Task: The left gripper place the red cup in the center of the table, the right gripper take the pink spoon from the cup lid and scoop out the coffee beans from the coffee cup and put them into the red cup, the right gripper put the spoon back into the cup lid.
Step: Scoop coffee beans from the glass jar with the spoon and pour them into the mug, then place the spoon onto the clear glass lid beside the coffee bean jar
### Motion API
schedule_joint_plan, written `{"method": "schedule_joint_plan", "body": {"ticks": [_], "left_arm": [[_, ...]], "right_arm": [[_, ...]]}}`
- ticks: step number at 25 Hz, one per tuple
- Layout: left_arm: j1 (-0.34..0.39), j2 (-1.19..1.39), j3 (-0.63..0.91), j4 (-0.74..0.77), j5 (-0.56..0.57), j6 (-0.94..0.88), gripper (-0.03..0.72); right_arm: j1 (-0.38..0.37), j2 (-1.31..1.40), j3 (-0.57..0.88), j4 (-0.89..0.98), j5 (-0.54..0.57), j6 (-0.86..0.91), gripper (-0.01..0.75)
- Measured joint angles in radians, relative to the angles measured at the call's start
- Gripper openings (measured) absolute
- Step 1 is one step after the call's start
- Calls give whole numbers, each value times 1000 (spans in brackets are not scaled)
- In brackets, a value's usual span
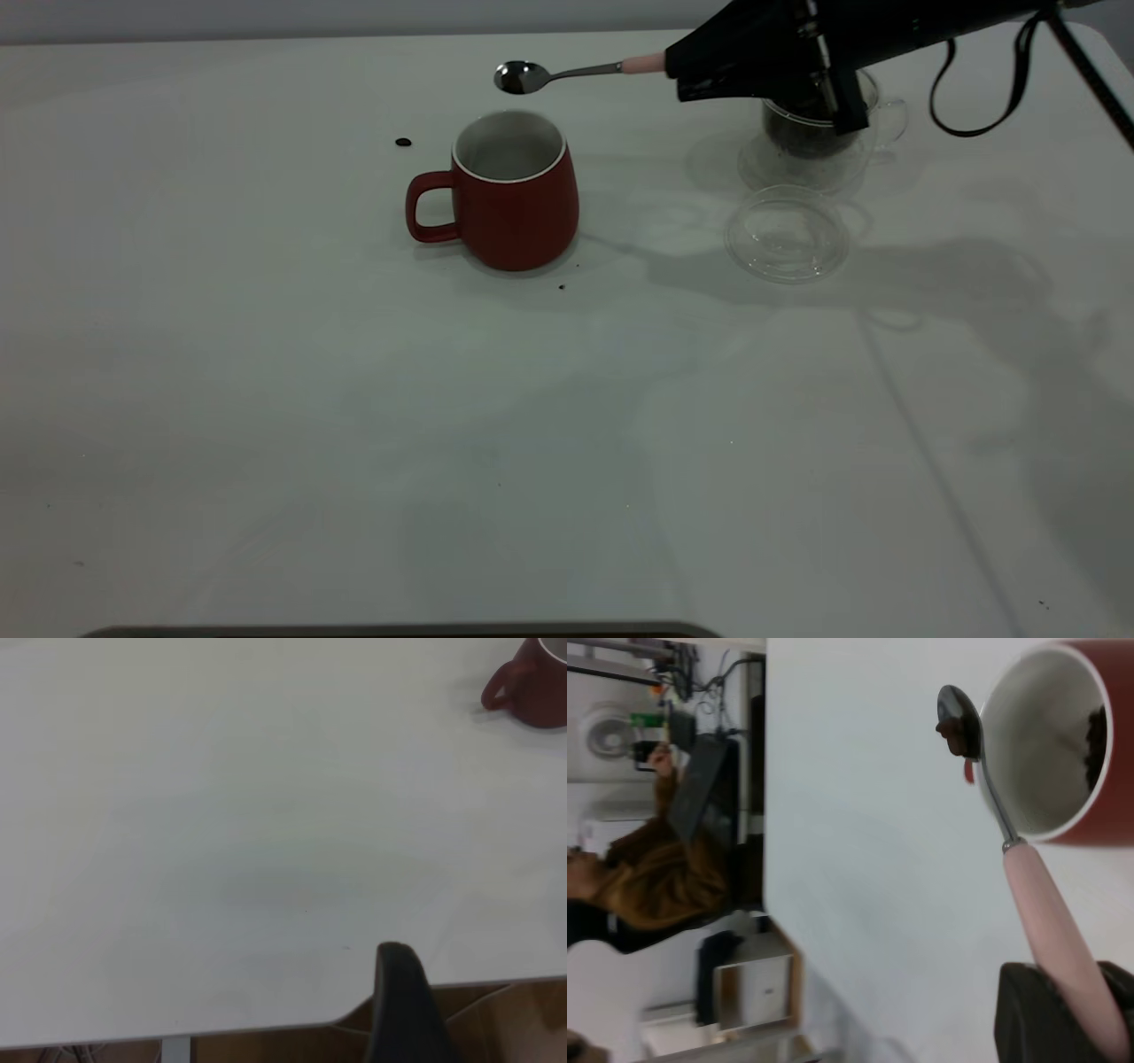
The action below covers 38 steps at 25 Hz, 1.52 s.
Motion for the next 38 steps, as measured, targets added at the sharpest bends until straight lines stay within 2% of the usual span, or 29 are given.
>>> {"method": "schedule_joint_plan", "body": {"ticks": [13,20,24,30,34,38], "left_arm": [[0,0,0,0,0,2,492],[0,0,0,0,0,2,492],[0,0,0,0,0,2,492],[0,0,0,0,0,1,492],[0,0,0,0,0,1,492],[0,0,0,0,0,-1,492]], "right_arm": [[12,0,0,0,-112,-453,114],[12,0,0,-7,-121,-546,114],[11,-4,0,-19,-77,-452,114],[-11,-94,0,-152,-63,-141,114],[-57,-155,15,-218,-56,8,114],[-129,-201,130,-184,-61,24,114]]}}
